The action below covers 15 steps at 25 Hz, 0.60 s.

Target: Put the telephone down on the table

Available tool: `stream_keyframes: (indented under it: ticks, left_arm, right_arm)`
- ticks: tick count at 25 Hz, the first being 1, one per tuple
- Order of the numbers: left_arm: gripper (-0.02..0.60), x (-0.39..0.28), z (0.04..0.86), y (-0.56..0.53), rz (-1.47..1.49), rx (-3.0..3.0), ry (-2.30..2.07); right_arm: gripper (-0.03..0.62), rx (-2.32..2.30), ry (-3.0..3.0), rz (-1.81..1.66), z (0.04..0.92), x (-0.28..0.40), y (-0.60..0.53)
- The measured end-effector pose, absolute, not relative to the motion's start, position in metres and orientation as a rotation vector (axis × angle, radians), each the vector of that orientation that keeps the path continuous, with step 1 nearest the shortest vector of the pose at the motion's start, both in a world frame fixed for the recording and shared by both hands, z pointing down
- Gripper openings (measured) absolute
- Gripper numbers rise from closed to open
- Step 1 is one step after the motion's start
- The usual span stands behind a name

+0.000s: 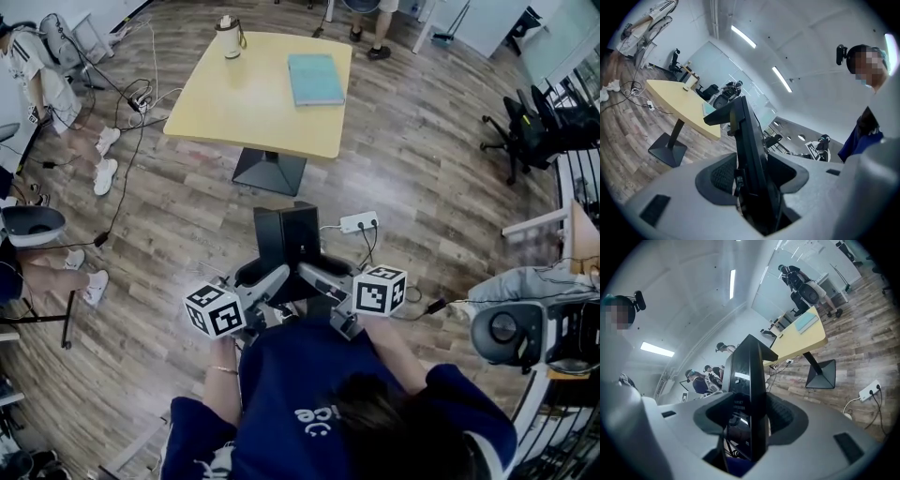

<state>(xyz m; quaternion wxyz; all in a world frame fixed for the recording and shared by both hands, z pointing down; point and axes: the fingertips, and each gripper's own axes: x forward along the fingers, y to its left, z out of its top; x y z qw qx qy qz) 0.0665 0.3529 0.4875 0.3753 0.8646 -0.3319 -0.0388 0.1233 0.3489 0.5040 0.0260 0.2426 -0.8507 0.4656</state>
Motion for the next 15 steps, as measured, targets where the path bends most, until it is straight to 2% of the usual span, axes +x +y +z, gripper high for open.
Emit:
stream_keyframes:
  ticks: [15]
  left_arm:
    - [0.207, 0.060, 0.495, 0.236, -0.123, 2.132, -0.972]
  right_arm:
    - [0.222, 0.542, -2.600, 1.422, 0.511, 0.115, 0.224]
